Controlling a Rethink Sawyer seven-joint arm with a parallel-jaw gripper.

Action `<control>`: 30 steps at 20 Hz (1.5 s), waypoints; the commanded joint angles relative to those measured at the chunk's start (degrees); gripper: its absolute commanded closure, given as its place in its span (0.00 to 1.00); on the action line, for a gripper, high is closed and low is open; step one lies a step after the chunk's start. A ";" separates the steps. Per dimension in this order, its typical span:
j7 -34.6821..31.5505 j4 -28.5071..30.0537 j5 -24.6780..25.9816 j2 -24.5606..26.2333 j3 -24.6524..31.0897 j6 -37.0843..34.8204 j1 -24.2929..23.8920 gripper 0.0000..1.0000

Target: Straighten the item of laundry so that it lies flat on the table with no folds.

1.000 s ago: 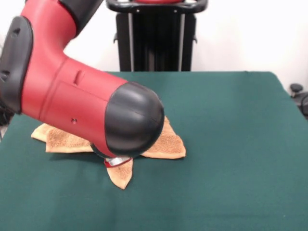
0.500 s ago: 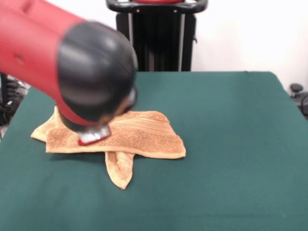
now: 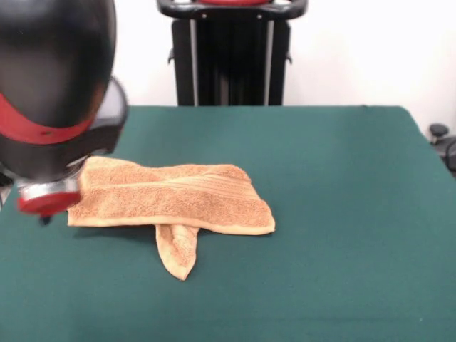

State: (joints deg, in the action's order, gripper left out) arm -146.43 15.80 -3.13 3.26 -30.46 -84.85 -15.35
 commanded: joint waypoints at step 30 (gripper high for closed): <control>-12.92 24.16 -2.70 -1.83 5.47 21.38 3.15 0.00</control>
State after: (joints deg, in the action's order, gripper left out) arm -149.03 29.92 -3.31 2.50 -30.41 -63.47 -15.10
